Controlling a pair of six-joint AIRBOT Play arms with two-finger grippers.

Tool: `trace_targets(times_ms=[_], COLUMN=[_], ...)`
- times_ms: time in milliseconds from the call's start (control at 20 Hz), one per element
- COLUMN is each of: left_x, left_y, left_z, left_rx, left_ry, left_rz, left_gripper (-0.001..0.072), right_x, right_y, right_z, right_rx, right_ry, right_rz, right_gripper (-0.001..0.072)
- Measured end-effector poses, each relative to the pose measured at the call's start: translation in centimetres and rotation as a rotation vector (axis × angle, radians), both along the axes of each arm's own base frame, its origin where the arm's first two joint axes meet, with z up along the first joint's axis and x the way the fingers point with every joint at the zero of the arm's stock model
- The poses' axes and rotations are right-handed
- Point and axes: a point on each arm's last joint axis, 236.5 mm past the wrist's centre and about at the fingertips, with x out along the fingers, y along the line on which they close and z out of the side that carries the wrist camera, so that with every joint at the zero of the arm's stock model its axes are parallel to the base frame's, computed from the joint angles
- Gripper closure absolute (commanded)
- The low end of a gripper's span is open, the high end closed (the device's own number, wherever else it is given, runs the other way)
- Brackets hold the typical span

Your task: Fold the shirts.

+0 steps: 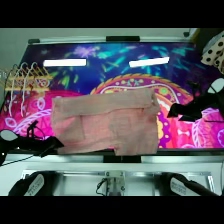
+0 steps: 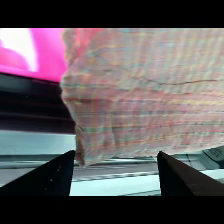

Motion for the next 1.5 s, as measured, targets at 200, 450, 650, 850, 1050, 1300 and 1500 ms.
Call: trace_targets(times_ms=[200, 450, 650, 850, 1050, 1300, 1500], left_x=[-0.6, -0.8, -0.4, -0.2, -0.1, -0.1, 0.1], left_y=[-0.3, -1.4, -1.3, -1.4, -1.4, -1.4, -1.2], left_z=[-1.2, -2.4, -2.8, -2.9, -2.9, -2.9, -2.7], left_rx=[0.014, 0.037, 0.059, 0.063, 0.065, 0.066, 0.072], left_ry=[0.057, 0.071, 0.063, 0.054, 0.050, 0.049, 0.029], left_rz=[-0.010, -0.036, -0.024, -0.021, -0.023, -0.025, -0.055], left_gripper=[0.0117, 0.0542, 0.0680, 0.0681, 0.0680, 0.0680, 0.0681], right_x=[0.0, -0.3, -2.6, -7.2, -10.7, -11.3, -11.2], right_y=[0.2, 0.3, 0.6, 3.0, 5.4, 7.1, 8.0], right_z=[0.0, 0.0, -1.5, -5.6, -9.1, -11.4, -11.7], right_rx=[0.007, 0.012, 0.025, 0.127, 0.169, 0.146, 0.138], right_ry=[0.000, 0.012, 0.088, 0.212, 0.279, 0.257, 0.245], right_rz=[-0.001, 0.002, 0.029, 0.042, 0.071, 0.082, 0.085], right_gripper=[0.0038, 0.0038, 0.0037, 0.0038, 0.0041, 0.0402, 0.0664])
